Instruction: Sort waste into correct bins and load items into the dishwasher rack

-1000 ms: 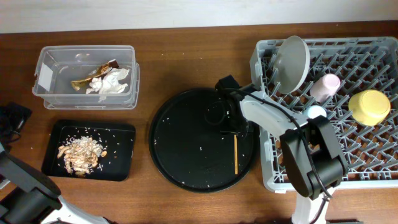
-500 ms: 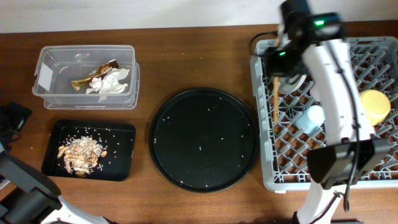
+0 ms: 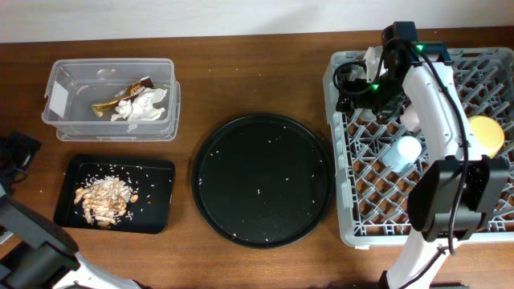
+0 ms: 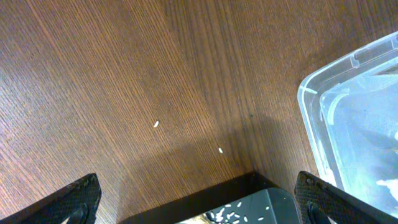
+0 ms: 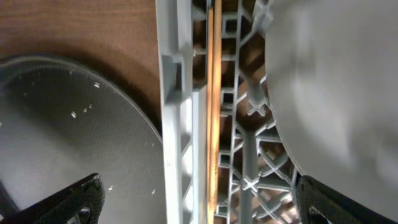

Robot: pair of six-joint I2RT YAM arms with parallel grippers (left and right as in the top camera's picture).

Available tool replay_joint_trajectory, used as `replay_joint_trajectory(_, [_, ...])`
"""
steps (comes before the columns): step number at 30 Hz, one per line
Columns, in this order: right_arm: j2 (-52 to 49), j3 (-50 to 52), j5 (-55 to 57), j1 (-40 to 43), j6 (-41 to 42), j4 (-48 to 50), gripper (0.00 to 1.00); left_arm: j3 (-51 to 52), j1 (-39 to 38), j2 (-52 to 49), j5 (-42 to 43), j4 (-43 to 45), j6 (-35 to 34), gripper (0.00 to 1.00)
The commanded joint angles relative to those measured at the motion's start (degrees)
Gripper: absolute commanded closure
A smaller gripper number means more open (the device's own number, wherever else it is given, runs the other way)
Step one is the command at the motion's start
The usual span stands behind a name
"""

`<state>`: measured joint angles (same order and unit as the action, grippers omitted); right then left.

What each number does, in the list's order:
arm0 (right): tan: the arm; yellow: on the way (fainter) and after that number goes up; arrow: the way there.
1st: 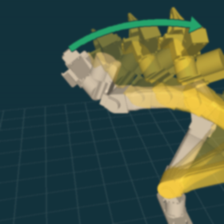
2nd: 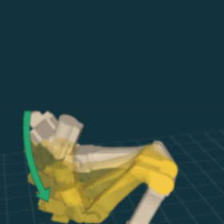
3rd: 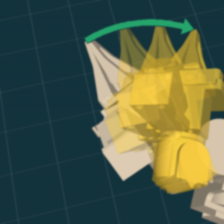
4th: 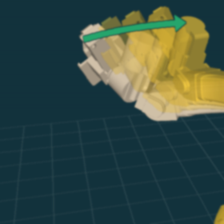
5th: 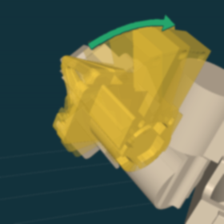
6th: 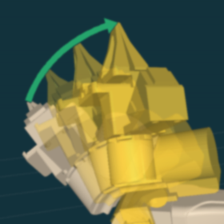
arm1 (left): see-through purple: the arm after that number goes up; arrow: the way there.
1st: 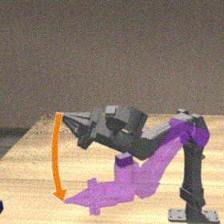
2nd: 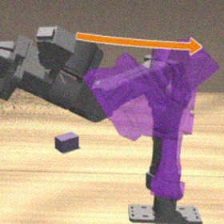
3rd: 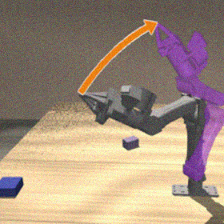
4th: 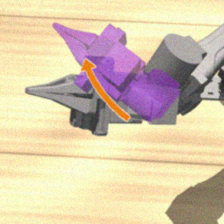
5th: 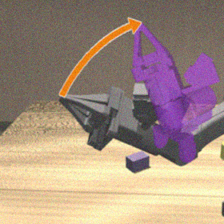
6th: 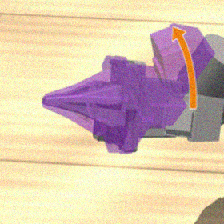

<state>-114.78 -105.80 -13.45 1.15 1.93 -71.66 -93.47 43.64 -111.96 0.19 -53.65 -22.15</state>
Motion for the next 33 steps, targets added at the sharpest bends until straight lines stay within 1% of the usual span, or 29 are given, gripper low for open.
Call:
replay_joint_trajectory(1, [10.4,-0.8,-1.6,0.3,1.5,-6.0,0.02,-0.1,0.0,1.5,0.0,0.0,-0.3,0.01])
replay_joint_trajectory(4, [22.6,0.0,-1.4,0.3,1.6,-13.7,0.02,-0.1,0.0,1.5,0.0,0.0,-0.3,0.01])
replay_joint_trajectory(6, [30.5,2.8,-1.4,0.3,1.5,-18.6,0.02,-0.1,0.0,1.5,0.0,0.0,-0.3,0.01])
replay_joint_trajectory(7, [37.6,9.1,-1.1,0.3,1.5,-18.4,0.03,-0.1,0.0,1.5,0.0,0.0,-0.3,0.01])
replay_joint_trajectory(8, [42.4,13.9,-1.0,0.3,1.5,-17.8,0.02,-0.1,0.0,1.5,0.0,0.0,-0.3,0.01])
replay_joint_trajectory(10, [56.6,27.1,-1.1,0.3,1.5,-11.7,0.02,-0.1,0.0,1.5,0.0,0.0,-0.3,0.01])
replay_joint_trajectory(12, [65.0,33.2,-2.9,0.3,1.6,-10.4,0.02,-0.1,0.0,1.5,0.0,0.0,-0.3,0.01])
replay_joint_trajectory(13, [66.9,33.9,-2.6,0.3,1.5,-10.4,0.02,-0.1,0.0,1.5,0.0,0.0,-0.3,0.01])
replay_joint_trajectory(21, [67.2,34.0,-2.4,0.3,1.5,-10.8,0.02,-0.1,0.0,1.5,0.0,0.0,-0.3,0.01])
replay_joint_trajectory(22, [68.9,35.1,-2.5,0.3,1.5,-8.5,0.02,-0.1,0.0,1.5,0.0,0.0,-0.3,0.01])
replay_joint_trajectory(24, [78.9,42.9,-2.4,0.3,1.4,2.0,0.02,-0.1,0.0,1.5,0.0,0.0,-0.3,0.00])
replay_joint_trajectory(27, [98.8,62.6,-2.5,0.4,-1.2,22.0,0.02,-0.1,0.0,1.5,0.0,0.0,-0.3,0.01])
replay_joint_trajectory(28, [105.5,72.7,-2.5,0.4,-1.1,31.4,0.02,-0.1,0.0,1.5,0.0,0.0,-0.3,0.01])
replay_joint_trajectory(30, [110.7,84.0,-3.3,0.4,-1.1,43.2,0.02,-0.1,0.0,1.5,0.0,0.0,-0.3,0.01])
replay_joint_trajectory(31, [113.5,90.0,-4.0,0.3,-1.0,51.4,0.02,-0.1,0.0,1.5,0.0,0.0,-0.3,0.01])
replay_joint_trajectory(33, [114.6,95.7,-3.9,-0.2,-1.1,61.0,0.02,-0.1,0.0,1.5,0.0,0.0,-0.3,0.01])
